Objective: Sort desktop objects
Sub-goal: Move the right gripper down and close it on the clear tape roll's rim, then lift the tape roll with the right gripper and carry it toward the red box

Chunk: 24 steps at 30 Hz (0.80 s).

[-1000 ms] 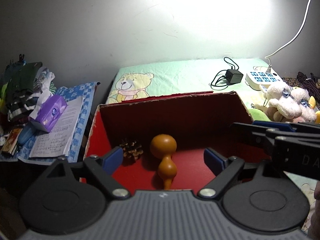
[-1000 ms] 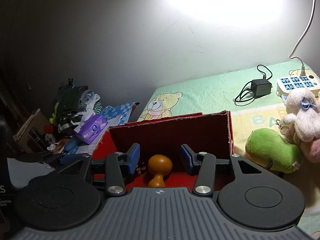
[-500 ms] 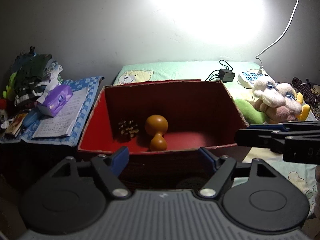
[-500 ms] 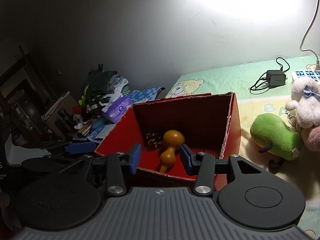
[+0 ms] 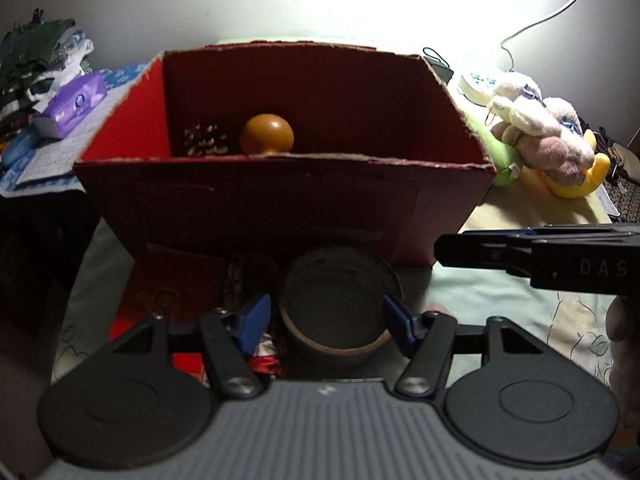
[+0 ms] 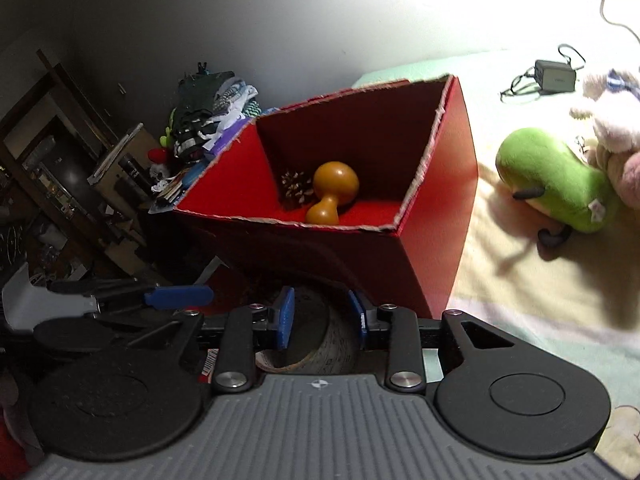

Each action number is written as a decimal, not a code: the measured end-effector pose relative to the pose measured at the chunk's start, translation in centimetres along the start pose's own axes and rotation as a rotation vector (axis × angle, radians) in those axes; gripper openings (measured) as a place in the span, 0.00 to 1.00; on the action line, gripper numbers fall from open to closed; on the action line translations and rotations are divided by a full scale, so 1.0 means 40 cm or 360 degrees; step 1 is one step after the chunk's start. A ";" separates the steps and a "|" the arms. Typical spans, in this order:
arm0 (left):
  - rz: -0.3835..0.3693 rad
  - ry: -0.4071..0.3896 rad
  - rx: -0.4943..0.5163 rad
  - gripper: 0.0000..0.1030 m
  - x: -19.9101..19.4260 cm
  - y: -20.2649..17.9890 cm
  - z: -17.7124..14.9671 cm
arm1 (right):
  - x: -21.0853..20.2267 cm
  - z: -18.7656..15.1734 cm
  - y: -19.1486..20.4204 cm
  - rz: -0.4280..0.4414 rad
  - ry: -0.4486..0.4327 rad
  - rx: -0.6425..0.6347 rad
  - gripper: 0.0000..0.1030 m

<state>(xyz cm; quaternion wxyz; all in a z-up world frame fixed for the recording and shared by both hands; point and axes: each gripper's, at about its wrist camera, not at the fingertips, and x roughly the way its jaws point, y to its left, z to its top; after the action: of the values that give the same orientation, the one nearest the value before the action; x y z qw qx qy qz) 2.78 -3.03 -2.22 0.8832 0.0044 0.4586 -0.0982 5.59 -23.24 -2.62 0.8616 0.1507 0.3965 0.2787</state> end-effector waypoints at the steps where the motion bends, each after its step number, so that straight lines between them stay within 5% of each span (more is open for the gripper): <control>1: -0.0006 0.0003 -0.0001 0.63 0.004 0.000 -0.001 | 0.005 -0.002 -0.004 -0.0004 0.0014 0.0011 0.33; 15: -0.0004 0.0061 -0.0015 0.63 0.055 0.026 0.006 | 0.093 -0.013 -0.020 -0.0003 0.0201 0.0095 0.33; 24: -0.0001 0.0130 0.0062 0.46 0.089 0.018 0.021 | 0.139 -0.012 -0.016 -0.0053 0.0282 0.0118 0.33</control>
<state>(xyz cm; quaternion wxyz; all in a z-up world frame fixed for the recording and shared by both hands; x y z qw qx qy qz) 5.59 -2.99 -4.69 0.8635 0.0256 0.4922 -0.1072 8.40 -20.40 -6.55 0.8215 0.1506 0.4838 0.2617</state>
